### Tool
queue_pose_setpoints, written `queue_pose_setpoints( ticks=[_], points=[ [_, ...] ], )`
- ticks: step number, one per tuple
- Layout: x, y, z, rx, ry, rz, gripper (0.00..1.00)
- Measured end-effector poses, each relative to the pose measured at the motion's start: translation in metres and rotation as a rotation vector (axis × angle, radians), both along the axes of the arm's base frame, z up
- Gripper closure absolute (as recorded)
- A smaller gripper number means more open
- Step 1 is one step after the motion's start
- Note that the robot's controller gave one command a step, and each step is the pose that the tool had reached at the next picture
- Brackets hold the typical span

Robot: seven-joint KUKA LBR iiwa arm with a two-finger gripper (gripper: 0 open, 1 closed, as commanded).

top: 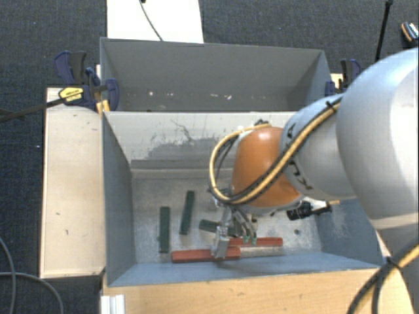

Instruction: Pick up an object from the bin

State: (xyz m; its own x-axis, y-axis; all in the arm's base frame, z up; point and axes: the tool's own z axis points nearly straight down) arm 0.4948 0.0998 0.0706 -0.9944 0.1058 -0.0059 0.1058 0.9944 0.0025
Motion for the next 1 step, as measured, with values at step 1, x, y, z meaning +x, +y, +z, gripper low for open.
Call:
queue_pose_setpoints(
  ticks=[1],
  points=[
    [-0.0009, 0.0001, -0.0005, -0.001, 0.005, -0.001, 1.0]
  ],
)
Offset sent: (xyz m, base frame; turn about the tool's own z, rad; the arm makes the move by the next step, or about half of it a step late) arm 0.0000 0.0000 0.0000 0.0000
